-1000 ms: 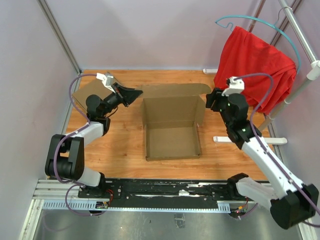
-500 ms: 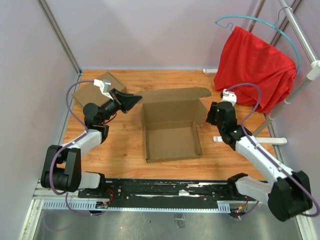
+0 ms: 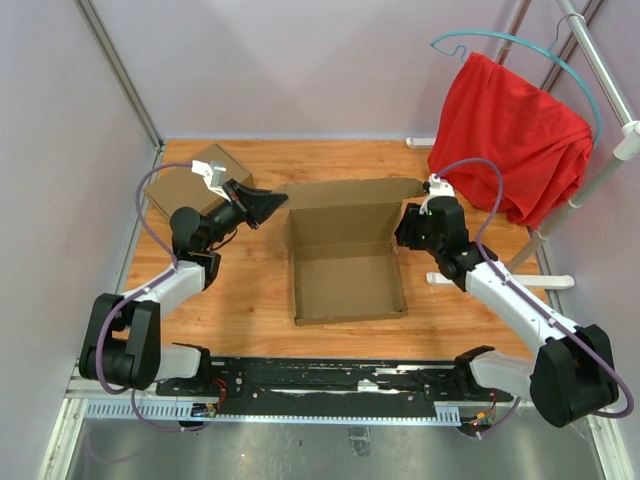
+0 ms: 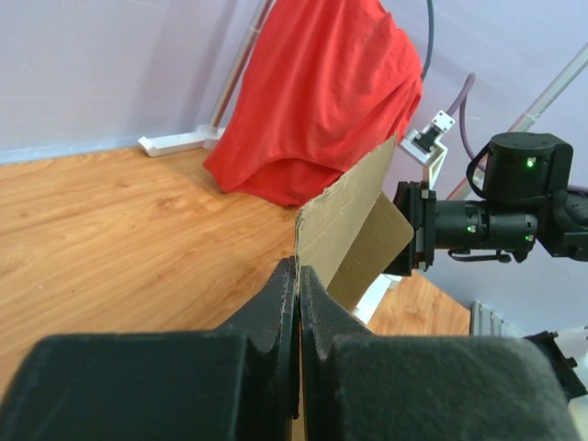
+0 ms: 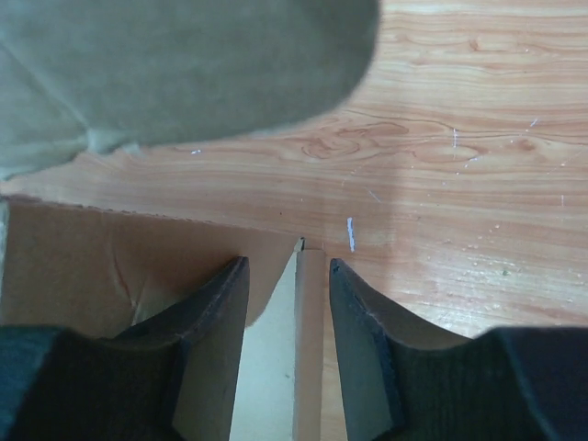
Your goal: Fold the paper box
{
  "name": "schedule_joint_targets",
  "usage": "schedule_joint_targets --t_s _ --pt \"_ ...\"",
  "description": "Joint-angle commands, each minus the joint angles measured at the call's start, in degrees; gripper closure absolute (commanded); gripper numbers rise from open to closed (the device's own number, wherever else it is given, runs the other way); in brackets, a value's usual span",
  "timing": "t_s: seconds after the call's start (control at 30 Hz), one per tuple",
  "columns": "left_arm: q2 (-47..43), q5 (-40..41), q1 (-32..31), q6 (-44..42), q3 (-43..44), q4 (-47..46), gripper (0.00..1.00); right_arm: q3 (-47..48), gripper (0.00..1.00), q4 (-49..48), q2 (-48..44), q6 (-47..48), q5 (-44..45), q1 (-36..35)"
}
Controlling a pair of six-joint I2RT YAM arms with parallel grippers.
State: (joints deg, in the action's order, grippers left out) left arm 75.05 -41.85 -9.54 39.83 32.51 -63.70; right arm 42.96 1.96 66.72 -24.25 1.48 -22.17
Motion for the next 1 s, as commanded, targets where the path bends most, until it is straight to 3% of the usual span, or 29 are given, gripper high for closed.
schedule_joint_targets --t_s 0.0,0.23,0.43,0.57,0.63,0.7,0.73,0.97 --pt "-2.5 -0.7 -1.8 -1.2 -2.0 0.9 0.97 -0.8 0.59 1.9 -0.9 -0.9 -2.6 -0.6" --pt "-11.4 4.1 -4.9 -6.4 -8.1 10.3 0.97 -4.9 0.58 5.3 -5.2 -0.6 2.6 -0.6" --pt "-17.5 7.1 -5.1 -6.7 -12.2 14.4 0.97 -7.5 0.57 9.9 -9.3 -1.8 8.2 -0.6" --pt "-18.2 9.8 -5.2 -3.2 -14.3 12.5 0.96 -10.0 0.56 8.7 -10.9 -1.5 6.5 -0.6" --pt "-17.6 11.5 -5.2 0.0 -15.3 9.4 0.91 -10.6 0.57 7.4 -10.9 -1.5 3.9 -0.6" --pt "-16.5 12.1 -5.2 2.5 -15.5 7.2 0.74 -10.7 0.57 6.1 -10.6 -1.3 1.7 -0.6" --pt "-15.9 12.1 -5.2 3.3 -15.3 6.6 0.70 -10.5 0.57 5.6 -10.4 -1.3 1.1 -0.6" --pt "-14.1 11.9 -5.2 5.1 -14.8 5.1 0.67 -8.7 0.57 3.4 -7.0 0.6 -1.7 -0.6"
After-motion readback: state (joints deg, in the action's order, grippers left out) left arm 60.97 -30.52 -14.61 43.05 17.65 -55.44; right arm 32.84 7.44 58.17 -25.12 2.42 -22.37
